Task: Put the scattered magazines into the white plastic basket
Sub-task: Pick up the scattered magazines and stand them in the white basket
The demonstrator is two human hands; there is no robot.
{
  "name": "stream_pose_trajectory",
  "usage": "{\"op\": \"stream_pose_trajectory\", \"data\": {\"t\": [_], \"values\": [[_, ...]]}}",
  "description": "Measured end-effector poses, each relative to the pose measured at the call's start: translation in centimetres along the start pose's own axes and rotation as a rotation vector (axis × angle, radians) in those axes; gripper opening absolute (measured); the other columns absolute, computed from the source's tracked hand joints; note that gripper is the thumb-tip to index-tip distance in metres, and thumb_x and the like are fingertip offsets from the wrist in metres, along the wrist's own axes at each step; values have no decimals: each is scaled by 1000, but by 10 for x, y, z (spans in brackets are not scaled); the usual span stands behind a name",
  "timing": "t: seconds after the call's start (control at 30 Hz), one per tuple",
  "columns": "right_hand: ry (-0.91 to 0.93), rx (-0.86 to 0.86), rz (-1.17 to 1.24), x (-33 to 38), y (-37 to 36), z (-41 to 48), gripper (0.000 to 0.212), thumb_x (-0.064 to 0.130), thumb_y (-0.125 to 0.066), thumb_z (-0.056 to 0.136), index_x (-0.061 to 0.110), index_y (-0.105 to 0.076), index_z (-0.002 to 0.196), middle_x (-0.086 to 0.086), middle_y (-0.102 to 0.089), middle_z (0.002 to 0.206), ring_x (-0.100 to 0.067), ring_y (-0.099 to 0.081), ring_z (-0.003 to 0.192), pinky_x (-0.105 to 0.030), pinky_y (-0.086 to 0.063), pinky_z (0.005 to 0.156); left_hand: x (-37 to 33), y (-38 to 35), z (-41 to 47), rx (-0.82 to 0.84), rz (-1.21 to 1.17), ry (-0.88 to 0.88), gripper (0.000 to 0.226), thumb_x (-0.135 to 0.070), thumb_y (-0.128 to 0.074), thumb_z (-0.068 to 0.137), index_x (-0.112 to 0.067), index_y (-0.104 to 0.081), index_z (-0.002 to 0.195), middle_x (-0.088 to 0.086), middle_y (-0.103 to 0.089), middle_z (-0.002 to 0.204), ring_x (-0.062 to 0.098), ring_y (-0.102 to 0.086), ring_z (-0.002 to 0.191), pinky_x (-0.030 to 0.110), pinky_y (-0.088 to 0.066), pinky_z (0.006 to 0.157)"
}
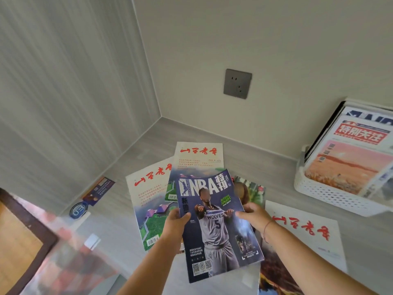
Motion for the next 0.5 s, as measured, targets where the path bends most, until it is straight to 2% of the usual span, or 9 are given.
{"op": "stream_pose_trajectory", "data": {"t": [0.1, 0.17, 0.23, 0.3, 0.37, 0.43, 0.5], "values": [[36, 9, 113, 3, 12, -7, 17, 17, -70, 80, 11, -61, 93, -9, -68, 98, -18, -62, 81, -27, -47, 70, -14, -18, -6, 77, 21, -84, 21, 0, -56, 89, -3, -61, 108, 21, -67, 110, 33, -63, 90, 50, -51, 86], [18, 3, 249, -2, 27, -10, 21, 11, -68, 81, 11, -61, 101, -10, -68, 105, -23, -65, 91, -34, -51, 81, -30, -33, -9, 142, 17, -131, 21, 0, -55, 89, -5, -62, 108, 19, -68, 106, 33, -63, 88, 53, -49, 88], [-10, -1, 424, -8, 42, -12, 31, 3, -62, 84, 4, -58, 115, -14, -66, 111, -28, -63, 100, -43, -47, 95, -51, -52, -12, 232, 25, -192, 21, 0, -54, 89, -10, -65, 104, 15, -71, 100, 31, -65, 84, 48, -51, 85], [-36, -12, 593, -13, 57, -15, 36, -2, -59, 85, 2, -55, 120, -13, -66, 107, -27, -63, 93, -42, -48, 89, -72, -80, -22, 354, 60, -250, 21, 0, -56, 88, -13, -68, 100, 8, -75, 94, 25, -69, 80, 38, -57, 75], [-48, -81, 655, -18, 77, -21, 39, -4, -59, 84, 5, -52, 121, -13, -65, 106, -26, -62, 88, -40, -48, 81, -89, -113, -32, 459, 144, -292, 20, -1, -56, 87, -13, -68, 99, 4, -76, 92, 21, -70, 79, 33, -58, 72], [-16, -161, 632, -21, 103, -27, 37, -4, -58, 85, 9, -53, 120, -11, -65, 106, -24, -62, 87, -41, -50, 74, -103, -145, -41, 497, 233, -330, 20, 0, -56, 87, -8, -65, 104, 7, -74, 94, 25, -68, 84, 39, -54, 81], [32, -225, 576, -21, 135, -34, 28, -2, -56, 87, 12, -56, 112, -8, -67, 103, -18, -64, 80, -46, -53, 75, -115, -176, -47, 499, 292, -365, 22, 0, -57, 87, -3, -62, 108, 17, -69, 104, 31, -64, 91, 47, -49, 89]]}}
Point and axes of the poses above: each hand's wrist, its own z-axis towards the middle knuckle, its own y-axis out of the back of the hand, x = y × z, the point moved 7 cm from there along z, towards the middle knuckle
